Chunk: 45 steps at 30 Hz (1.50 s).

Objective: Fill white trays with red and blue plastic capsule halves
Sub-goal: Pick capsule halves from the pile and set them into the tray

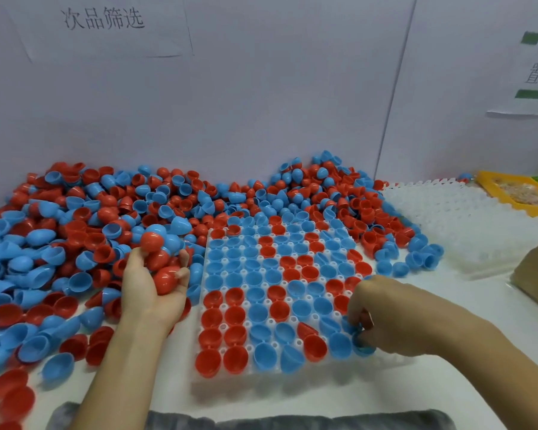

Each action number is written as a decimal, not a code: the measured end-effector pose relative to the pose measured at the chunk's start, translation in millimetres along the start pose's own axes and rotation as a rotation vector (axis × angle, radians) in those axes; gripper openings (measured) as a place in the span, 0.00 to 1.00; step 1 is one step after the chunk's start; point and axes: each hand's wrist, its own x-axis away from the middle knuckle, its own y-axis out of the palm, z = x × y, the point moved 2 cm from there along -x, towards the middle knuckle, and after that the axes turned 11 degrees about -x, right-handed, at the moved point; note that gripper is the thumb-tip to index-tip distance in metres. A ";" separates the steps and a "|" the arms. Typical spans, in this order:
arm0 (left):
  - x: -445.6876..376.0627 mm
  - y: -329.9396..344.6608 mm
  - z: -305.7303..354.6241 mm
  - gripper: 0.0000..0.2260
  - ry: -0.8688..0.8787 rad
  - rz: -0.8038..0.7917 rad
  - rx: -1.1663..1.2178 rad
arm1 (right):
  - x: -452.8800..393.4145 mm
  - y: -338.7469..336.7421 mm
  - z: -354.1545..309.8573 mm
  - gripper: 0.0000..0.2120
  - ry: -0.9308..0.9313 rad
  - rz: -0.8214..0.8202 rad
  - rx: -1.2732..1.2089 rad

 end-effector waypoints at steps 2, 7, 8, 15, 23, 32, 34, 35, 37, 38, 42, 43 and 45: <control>1.1 0.6 1.4 0.09 -0.002 -0.012 0.008 | 0.0 -5.3 0.1 0.12 0.018 -0.013 -0.064; 2.9 2.8 2.7 0.18 -0.005 -0.021 0.036 | -14.4 -23.2 -12.9 0.07 -0.048 0.040 -0.082; 3.5 2.7 3.7 0.15 -0.008 -0.023 0.034 | -21.7 -27.3 -21.0 0.07 -0.101 0.087 -0.092; 5.9 8.8 6.4 0.12 0.024 -0.111 -0.081 | -90.4 -42.2 -112.2 0.11 -0.431 0.457 -0.596; -0.4 5.6 12.6 0.14 0.014 -0.099 -0.077 | -134.8 -47.0 -156.1 0.10 -0.413 0.215 -0.625; -3.3 0.2 14.0 0.12 0.003 0.082 0.131 | -132.5 -13.6 -155.6 0.06 -0.431 0.353 -0.798; -3.1 2.5 12.1 0.15 0.022 0.092 0.117 | -132.0 -5.9 -160.0 0.05 -0.458 0.294 -0.732; -3.3 3.2 11.4 0.16 0.028 0.102 0.106 | -132.6 -3.7 -161.1 0.04 -0.471 0.292 -0.706; -3.9 2.3 10.6 0.15 0.039 0.122 0.071 | -133.9 -2.3 -162.3 0.02 -0.490 0.322 -0.681; -4.4 1.4 10.9 0.14 0.046 0.126 0.054 | -134.0 -2.2 -162.8 0.01 -0.497 0.335 -0.675; -5.7 -1.1 10.9 0.11 0.063 0.119 0.004 | -129.2 -3.7 -165.2 0.07 -0.536 0.351 -0.648; -5.3 -0.2 10.4 0.10 0.068 0.109 -0.008 | -128.4 -4.6 -166.5 0.11 -0.558 0.347 -0.588; -4.1 3.4 8.4 0.10 0.074 0.081 -0.049 | -127.8 -6.7 -169.4 0.16 -0.567 0.335 -0.411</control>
